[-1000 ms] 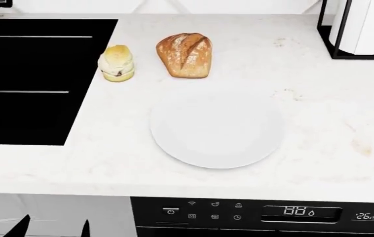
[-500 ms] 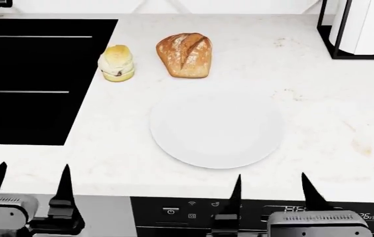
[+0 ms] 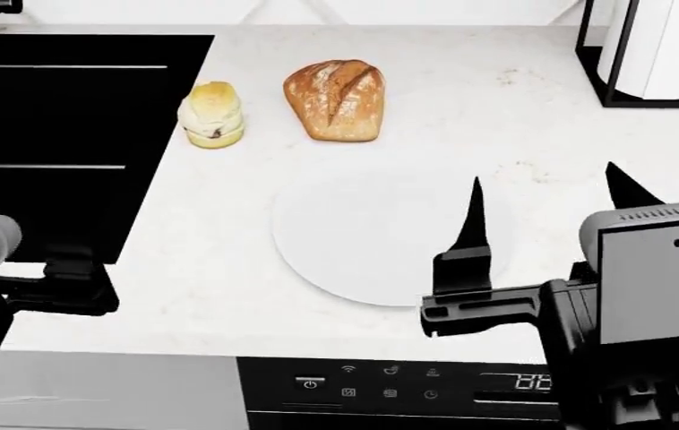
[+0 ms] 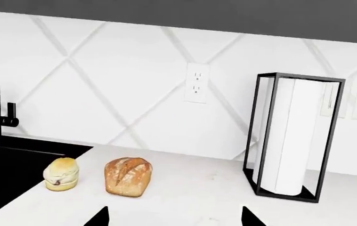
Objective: Place the pastries on the plates.
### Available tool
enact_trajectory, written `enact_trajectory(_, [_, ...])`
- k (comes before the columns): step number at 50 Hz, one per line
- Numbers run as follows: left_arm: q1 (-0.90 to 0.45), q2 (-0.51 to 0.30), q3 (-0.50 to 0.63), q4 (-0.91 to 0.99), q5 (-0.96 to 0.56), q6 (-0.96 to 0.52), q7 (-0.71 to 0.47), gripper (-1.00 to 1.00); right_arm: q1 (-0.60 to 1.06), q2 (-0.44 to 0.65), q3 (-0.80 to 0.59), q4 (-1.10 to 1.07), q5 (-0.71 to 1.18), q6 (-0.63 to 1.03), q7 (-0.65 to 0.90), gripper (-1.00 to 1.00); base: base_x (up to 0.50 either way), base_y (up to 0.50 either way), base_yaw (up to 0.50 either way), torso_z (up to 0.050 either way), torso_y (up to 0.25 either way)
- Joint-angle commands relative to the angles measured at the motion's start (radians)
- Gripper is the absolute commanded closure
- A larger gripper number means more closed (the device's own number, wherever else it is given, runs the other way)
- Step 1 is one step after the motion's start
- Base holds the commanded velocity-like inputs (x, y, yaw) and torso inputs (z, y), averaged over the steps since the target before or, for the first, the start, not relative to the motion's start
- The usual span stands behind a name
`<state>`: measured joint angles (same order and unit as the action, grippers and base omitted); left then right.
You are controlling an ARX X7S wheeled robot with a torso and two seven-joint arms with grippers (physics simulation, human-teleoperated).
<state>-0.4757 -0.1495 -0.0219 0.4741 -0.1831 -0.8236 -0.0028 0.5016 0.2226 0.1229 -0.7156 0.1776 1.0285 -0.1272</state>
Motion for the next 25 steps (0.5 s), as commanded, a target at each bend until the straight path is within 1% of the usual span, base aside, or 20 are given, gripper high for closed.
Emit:
enact_trajectory(1, [-0.089, -0.031, -0.02, -0.073, 0.002, -0.046, 0.007, -1.0, 0.093, 0.051, 0.044, 0.018, 0.046, 0.115, -0.068, -1.0, 0.19, -0.03, 0.0, 0.0, 0.0])
enact_trajectory(3, [-0.083, -0.033, -0.029, -0.065, -0.013, -0.06, 0.016, -1.0, 0.082, 0.058, 0.055, 0.008, 0.053, 0.12, -0.077, -1.0, 0.19, -0.09, 0.0, 0.0, 0.0])
enact_trajectory(4, [-0.069, -0.037, -0.023, -0.062, 0.006, -0.027, 0.004, -1.0, 0.081, 0.058, 0.077, -0.003, 0.05, 0.121, -0.069, -1.0, 0.33, -0.09, 0.0, 0.0, 0.0])
enact_trajectory(6, [-0.051, -0.029, -0.04, -0.079, -0.01, -0.02, 0.011, -1.0, 0.077, 0.053, 0.11, -0.009, 0.064, 0.116, -0.079, -1.0, 0.42, -0.1, 0.0, 0.0, 0.0])
enact_trajectory(8, [-0.046, -0.033, -0.038, -0.094, -0.007, -0.007, 0.011, -1.0, 0.069, 0.057, 0.103, -0.002, 0.062, 0.11, -0.08, -1.0, 0.46, -0.1, 0.0, 0.0, 0.0])
enact_trajectory(13, [-0.057, -0.032, -0.038, -0.081, -0.016, -0.026, 0.008, -1.0, 0.083, 0.051, 0.104, 0.013, 0.076, 0.114, -0.088, -1.0, 0.48, -0.09, 0.0, 0.0, 0.0])
enact_trajectory(14, [-0.053, -0.039, -0.024, -0.079, -0.011, -0.026, 0.011, -1.0, 0.084, 0.051, 0.1, 0.015, 0.075, 0.116, -0.087, -1.0, 0.5, -0.09, 0.0, 0.0, 0.0])
enact_trajectory(18, [-0.051, -0.041, -0.041, -0.08, -0.022, -0.028, 0.012, -1.0, 0.083, 0.067, 0.062, 0.02, 0.069, 0.117, -0.088, -1.0, 0.5, -0.1, 0.0, 0.0, 0.0])
enact_trajectory(25, [-0.044, -0.048, -0.043, -0.073, -0.024, -0.028, 0.007, -1.0, 0.074, 0.063, 0.067, 0.02, 0.072, 0.11, -0.084, -1.0, 0.5, -0.07, 0.0, 0.0, 0.0])
